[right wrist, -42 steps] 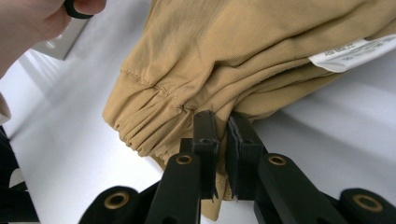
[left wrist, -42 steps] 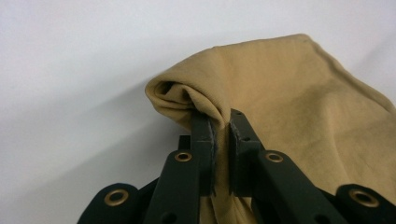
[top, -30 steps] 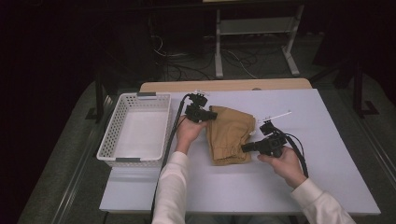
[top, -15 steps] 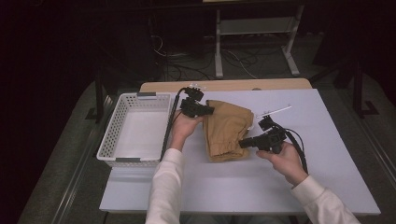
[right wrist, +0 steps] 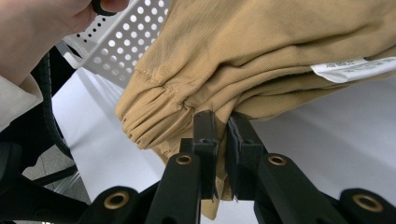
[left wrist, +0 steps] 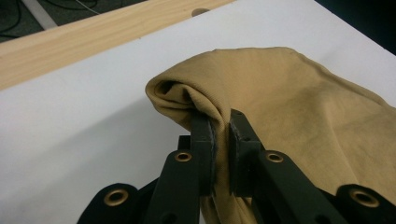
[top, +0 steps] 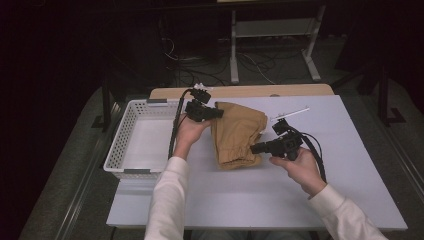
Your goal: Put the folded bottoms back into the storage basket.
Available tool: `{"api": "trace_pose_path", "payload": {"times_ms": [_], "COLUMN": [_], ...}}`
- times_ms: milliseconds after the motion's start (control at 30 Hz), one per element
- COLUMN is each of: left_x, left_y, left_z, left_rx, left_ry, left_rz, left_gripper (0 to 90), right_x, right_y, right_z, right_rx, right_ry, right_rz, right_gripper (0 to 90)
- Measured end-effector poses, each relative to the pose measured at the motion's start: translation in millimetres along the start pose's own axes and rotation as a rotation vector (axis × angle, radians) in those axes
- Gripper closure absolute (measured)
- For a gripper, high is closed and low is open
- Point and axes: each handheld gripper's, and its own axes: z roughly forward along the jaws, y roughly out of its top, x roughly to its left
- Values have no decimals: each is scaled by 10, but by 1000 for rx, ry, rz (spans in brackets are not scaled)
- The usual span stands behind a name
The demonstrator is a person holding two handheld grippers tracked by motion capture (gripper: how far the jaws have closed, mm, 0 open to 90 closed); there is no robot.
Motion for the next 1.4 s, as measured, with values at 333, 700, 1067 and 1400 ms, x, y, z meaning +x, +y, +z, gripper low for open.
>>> {"api": "trace_pose_path", "payload": {"times_ms": [333, 700, 1067, 1400], "left_x": [37, 121, 197, 280], "left_y": [54, 78, 74, 66], "left_z": [-191, -429, -635, -780], "left_rx": [-28, -47, -69, -83], "left_ry": [15, 33, 49, 64], "left_rz": [6, 15, 16, 13], "left_gripper": [832, 832, 832, 831], "right_x": [100, 262, 415, 523], "right_y": [110, 255, 371, 464], "right_z": [-20, 1, 47, 109], "right_rx": [-13, -21, -23, -25], "right_ry": [7, 14, 20, 20], "right_rz": [-24, -59, -83, -101], "right_gripper": [813, 812, 812, 812]}}
